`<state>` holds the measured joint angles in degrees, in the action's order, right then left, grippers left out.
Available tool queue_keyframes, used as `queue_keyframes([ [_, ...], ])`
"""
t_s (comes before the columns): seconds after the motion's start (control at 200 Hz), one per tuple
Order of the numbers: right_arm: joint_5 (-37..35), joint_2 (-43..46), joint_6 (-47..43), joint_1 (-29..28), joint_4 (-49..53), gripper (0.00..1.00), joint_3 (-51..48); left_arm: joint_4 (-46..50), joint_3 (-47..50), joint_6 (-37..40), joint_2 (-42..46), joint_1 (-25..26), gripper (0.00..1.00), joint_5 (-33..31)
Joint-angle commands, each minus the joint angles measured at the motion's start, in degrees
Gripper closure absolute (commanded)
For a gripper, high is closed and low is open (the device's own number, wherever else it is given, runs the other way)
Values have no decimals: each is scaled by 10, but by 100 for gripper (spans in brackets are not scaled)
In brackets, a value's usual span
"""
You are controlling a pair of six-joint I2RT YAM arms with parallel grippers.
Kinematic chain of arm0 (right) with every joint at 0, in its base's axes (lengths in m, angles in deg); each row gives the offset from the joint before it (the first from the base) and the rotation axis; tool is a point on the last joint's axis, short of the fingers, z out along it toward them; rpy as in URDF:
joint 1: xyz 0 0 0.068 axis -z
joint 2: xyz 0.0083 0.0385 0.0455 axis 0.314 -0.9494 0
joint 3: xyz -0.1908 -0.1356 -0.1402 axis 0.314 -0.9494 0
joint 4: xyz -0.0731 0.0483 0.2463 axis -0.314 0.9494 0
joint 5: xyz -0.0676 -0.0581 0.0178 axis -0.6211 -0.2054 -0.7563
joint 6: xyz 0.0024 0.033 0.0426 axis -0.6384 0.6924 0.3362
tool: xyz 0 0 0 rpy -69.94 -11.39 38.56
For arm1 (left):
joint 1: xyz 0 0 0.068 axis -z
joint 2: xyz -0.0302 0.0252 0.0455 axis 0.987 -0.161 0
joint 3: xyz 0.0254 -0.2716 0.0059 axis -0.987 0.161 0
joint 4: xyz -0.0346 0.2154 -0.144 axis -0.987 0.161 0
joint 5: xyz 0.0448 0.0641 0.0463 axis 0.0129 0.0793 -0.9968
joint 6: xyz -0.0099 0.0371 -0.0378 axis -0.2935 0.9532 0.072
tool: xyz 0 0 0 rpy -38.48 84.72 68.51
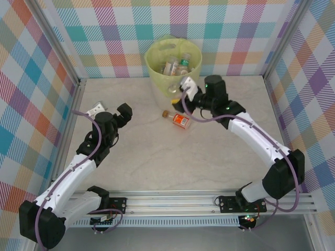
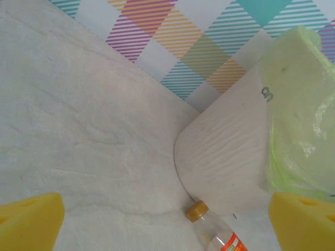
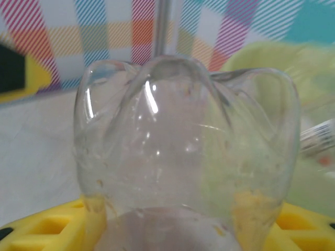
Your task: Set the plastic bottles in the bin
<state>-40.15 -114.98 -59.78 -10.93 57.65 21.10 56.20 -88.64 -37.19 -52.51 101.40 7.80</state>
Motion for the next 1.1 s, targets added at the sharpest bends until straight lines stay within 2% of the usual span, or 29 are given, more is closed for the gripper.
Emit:
queue_keyframes([
  [0.0, -5, -21, 96, 17, -85, 45, 65, 4, 10, -12, 21, -11, 0, 1],
  [0.155, -41, -75, 185, 38, -138, 45, 140, 5, 26, -23, 35, -13, 0, -5],
  [0.31, -82, -147, 199, 37, -148, 44, 218, 5, 43, -37, 43, -17, 0, -6],
  [0.52, -166, -245, 86, 38, -93, 43, 331, 25, 44, -34, 61, -22, 0, -6],
  [0.685, -194, -305, 10, 39, -42, 39, 388, 33, 53, -33, 80, -25, 0, -17],
  [0.76, -158, -316, -18, 37, 2, 30, 404, 32, 54, -34, 83, -27, 0, -18],
  [0.845, -85, -308, -27, 37, 49, 12, 415, 32, 54, -34, 83, -28, 0, -16],
  [0.945, 17, -290, -31, 37, 77, 10, 418, 27, 54, -35, 79, -29, 0, -13],
  [1.095, 74, -260, -6, 37, 74, 10, 404, 18, 49, -36, 62, -30, 0, 6],
])
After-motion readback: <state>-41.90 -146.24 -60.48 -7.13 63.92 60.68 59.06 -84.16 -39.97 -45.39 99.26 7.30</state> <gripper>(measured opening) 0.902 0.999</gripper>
